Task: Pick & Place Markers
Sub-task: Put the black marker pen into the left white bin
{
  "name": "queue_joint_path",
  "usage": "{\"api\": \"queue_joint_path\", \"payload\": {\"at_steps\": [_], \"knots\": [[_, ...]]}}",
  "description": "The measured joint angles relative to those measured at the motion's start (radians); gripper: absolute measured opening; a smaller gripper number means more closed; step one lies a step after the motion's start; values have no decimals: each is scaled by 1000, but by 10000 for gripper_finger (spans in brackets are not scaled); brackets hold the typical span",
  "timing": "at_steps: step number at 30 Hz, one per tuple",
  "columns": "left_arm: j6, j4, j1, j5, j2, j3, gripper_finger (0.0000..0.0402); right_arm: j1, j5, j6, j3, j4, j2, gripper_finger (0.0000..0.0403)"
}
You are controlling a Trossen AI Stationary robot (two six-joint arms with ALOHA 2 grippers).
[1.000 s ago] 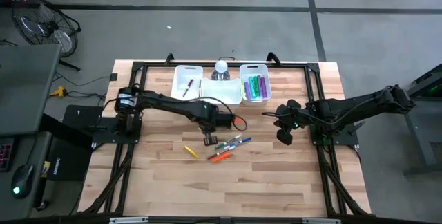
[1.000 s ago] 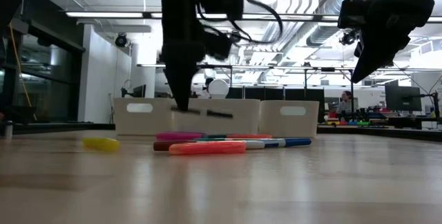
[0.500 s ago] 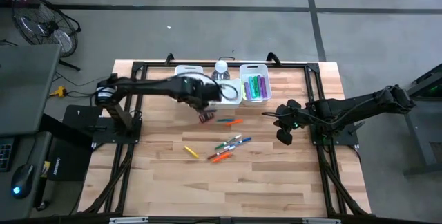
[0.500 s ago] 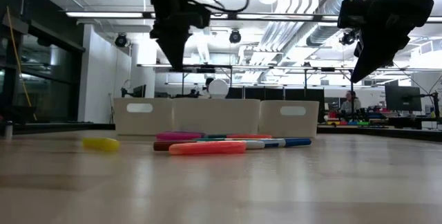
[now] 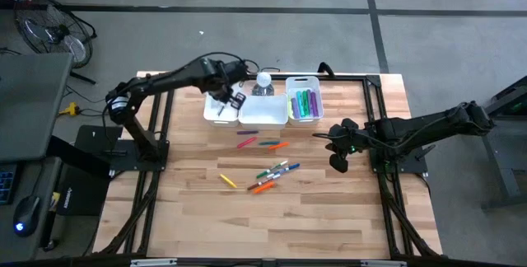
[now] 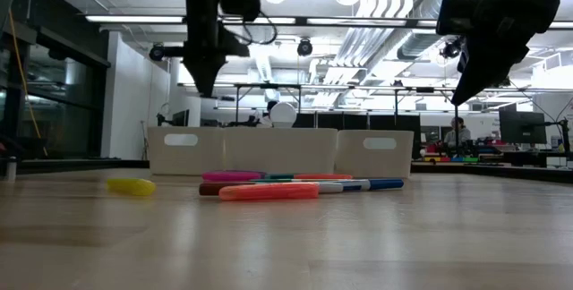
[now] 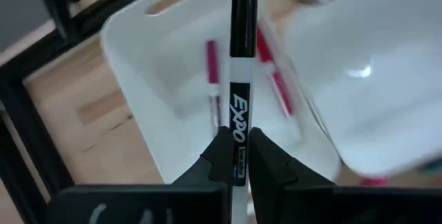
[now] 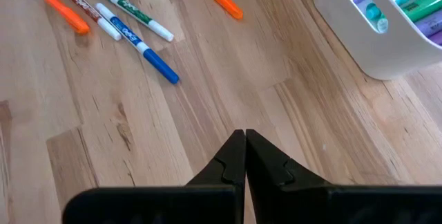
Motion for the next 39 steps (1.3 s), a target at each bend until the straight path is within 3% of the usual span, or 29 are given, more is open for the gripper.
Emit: {"api": "queue_joint_path", "payload": {"at_steps": [9,18,27,39], "knots": [[-100,54,92,76,1,-123,15,0,7,-23,0,12,0,0],[-141,200,104,88,11,-205,15,0,18,-27,0,12,0,0],[-159,209,104,91,12,-231,16,0,8,-26,0,12,0,0],[-112,211,104,122,12,-231,89,0,8,-26,0,12,0,0]]}}
